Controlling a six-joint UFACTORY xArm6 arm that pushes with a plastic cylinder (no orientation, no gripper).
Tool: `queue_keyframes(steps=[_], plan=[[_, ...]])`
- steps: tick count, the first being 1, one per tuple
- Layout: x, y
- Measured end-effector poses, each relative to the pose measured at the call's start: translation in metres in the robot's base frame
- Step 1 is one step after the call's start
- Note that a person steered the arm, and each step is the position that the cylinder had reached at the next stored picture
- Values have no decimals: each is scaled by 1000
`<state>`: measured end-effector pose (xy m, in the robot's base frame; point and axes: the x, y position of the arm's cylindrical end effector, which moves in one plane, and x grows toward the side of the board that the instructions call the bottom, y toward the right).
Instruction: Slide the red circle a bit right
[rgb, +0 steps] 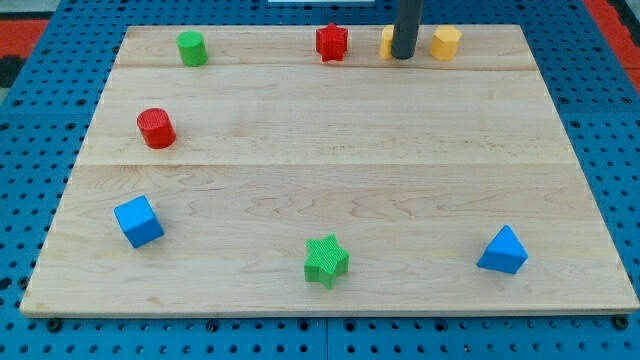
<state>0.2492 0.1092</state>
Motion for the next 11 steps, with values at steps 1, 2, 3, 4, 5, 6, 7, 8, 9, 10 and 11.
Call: queue_keyframes(steps=[1, 2, 3, 4, 5, 6, 7, 8, 9, 10, 11], plan=[[56, 16], [152, 5], [187, -69], [211, -155], [213, -243], [211, -290], [184, -341], [145, -348], [117, -275], [113, -257], [168, -266]])
